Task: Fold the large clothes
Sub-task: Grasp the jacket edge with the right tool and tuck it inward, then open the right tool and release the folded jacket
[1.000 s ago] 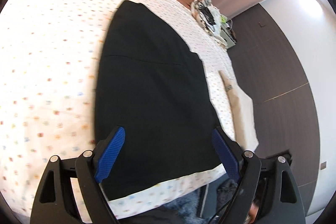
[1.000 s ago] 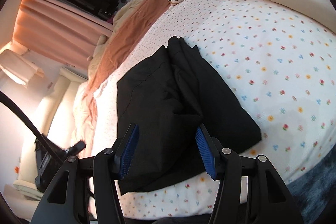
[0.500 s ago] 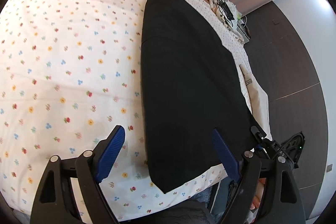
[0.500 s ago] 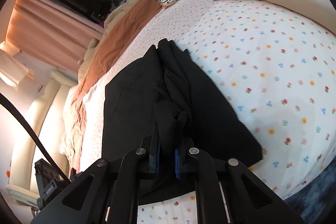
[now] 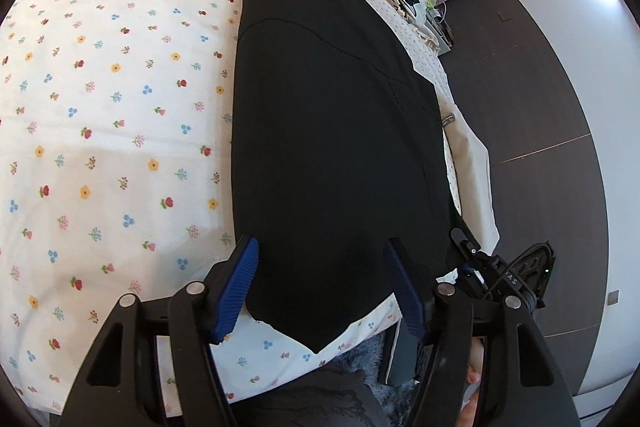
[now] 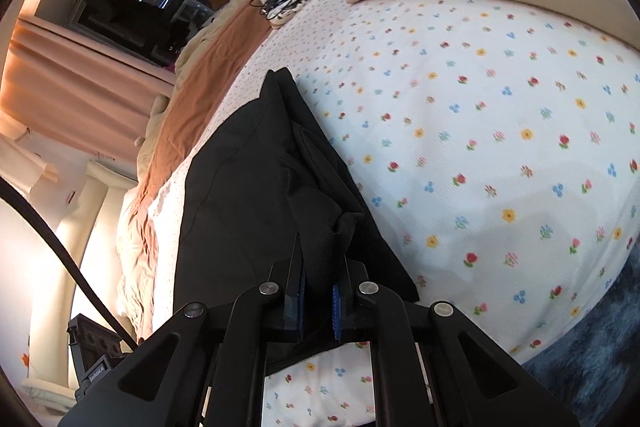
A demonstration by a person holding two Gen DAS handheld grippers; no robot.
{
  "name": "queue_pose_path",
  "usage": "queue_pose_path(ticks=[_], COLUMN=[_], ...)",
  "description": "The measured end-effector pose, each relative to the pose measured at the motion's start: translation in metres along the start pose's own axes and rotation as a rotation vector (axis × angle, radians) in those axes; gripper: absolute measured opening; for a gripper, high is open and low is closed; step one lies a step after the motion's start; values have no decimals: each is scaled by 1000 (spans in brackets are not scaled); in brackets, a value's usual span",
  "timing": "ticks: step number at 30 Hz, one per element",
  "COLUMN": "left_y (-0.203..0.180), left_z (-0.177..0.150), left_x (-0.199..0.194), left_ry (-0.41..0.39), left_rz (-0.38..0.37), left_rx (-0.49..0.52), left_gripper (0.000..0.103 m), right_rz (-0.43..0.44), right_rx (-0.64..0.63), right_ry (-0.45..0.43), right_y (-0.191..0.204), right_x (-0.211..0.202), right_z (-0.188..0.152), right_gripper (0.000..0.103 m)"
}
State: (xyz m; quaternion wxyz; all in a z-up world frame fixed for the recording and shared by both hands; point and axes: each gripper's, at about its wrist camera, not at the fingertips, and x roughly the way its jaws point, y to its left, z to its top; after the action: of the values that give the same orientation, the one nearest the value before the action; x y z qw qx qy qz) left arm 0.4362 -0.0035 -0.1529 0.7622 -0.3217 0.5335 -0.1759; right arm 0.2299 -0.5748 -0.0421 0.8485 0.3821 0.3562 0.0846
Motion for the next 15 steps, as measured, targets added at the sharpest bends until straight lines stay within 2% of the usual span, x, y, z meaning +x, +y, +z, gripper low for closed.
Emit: queue_pose_path(ticks=[8, 10, 11, 12, 13, 14, 15], left_y=[2, 2, 2, 2, 2, 1, 1], left_z=[4, 6, 7, 7, 8, 7, 7], left_x=[-3, -3, -4, -4, -6, -8, -11], left_ry=[-16, -24, -30, -34, -39, -46, -51], left_rz=[27, 39, 43, 50, 58, 64, 69], left_rx=[3, 4, 4, 1, -2, -7, -10], left_gripper=[65, 65, 65, 65, 65, 65, 65], right_rz=[77, 80, 73, 71, 83, 100, 117], right_rx=[21, 17, 15, 8, 6, 6, 6], right_ry=[42, 66, 70, 66, 57, 48, 37], right_y=[-2, -3, -4, -5, -6, -8, -8], right_x=[-11, -16, -18, -23, -28, -33, -38], right_z=[7, 10, 11, 12, 13, 14, 15], right_gripper=[11, 18, 24, 46, 76, 83, 84])
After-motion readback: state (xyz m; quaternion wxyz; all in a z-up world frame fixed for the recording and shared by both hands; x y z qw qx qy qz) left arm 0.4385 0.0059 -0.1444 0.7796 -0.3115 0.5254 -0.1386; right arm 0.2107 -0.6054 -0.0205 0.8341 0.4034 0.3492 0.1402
